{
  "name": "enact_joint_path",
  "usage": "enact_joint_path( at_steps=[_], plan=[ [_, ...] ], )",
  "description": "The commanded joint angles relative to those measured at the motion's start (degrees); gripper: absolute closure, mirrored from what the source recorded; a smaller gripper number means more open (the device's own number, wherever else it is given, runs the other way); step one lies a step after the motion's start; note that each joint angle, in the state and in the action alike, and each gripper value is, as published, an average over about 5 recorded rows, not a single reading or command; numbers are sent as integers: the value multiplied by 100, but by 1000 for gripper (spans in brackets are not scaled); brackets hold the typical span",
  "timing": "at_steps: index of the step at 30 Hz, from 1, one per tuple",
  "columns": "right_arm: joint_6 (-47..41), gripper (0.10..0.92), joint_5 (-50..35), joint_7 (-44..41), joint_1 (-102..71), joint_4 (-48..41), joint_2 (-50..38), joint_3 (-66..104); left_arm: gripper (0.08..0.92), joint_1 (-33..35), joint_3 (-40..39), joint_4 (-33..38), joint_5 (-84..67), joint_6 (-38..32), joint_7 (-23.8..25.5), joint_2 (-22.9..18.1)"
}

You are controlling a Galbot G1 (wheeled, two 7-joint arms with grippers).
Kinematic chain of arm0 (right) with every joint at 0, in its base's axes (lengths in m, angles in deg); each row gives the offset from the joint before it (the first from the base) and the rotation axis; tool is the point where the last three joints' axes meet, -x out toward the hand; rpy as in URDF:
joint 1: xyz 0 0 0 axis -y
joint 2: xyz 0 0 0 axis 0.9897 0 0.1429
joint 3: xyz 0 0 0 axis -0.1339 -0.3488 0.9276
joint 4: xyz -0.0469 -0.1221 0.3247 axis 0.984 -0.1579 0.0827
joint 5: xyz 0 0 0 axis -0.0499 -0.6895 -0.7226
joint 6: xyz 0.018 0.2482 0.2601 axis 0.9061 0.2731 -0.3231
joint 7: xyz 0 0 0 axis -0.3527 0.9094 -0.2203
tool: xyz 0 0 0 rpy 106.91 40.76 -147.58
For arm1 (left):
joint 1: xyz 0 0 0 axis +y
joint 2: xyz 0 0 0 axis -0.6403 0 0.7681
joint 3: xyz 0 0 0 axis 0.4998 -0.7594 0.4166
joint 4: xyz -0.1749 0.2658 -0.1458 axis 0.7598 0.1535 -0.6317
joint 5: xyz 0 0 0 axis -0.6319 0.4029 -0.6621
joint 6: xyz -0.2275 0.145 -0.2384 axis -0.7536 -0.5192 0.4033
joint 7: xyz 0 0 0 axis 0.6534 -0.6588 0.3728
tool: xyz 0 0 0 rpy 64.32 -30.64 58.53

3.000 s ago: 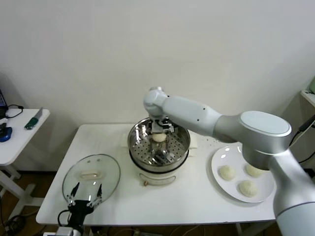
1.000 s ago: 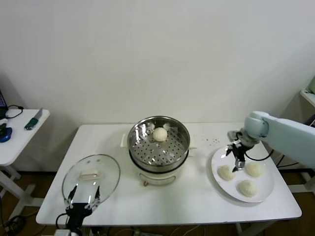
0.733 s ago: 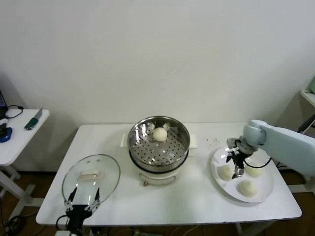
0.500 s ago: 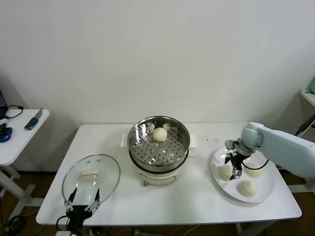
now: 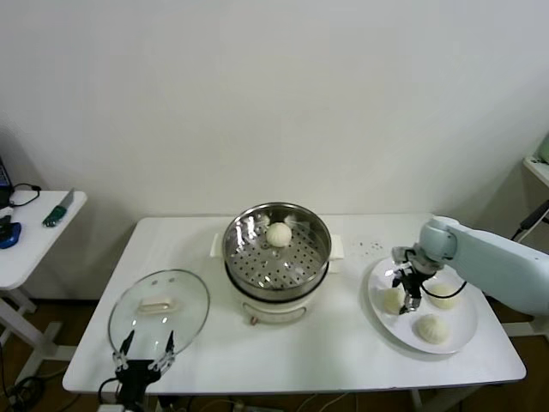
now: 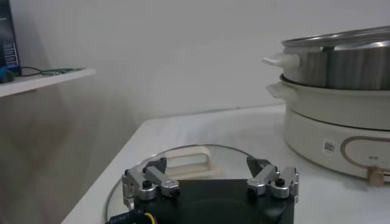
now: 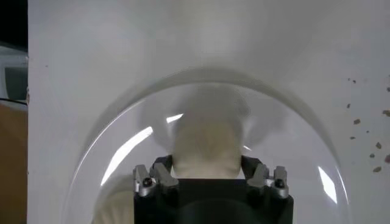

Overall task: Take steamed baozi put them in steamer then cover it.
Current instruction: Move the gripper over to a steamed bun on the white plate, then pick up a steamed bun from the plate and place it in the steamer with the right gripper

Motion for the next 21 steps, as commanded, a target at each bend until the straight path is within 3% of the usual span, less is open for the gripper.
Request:
enact_joint_path(
  at_steps=[1, 9, 21],
  plan=[
    [-13, 325, -232, 26, 204, 68, -68, -71, 177, 15, -7, 9, 9, -6, -2, -2],
    [83, 330, -1444, 113, 2529, 270, 8, -1653, 177, 100, -80, 108, 64, -30, 107, -15],
    [-131, 324, -3646, 145, 4506, 279, 1465, -2809, 177, 251, -309, 367, 311, -94, 408, -12]
  ],
)
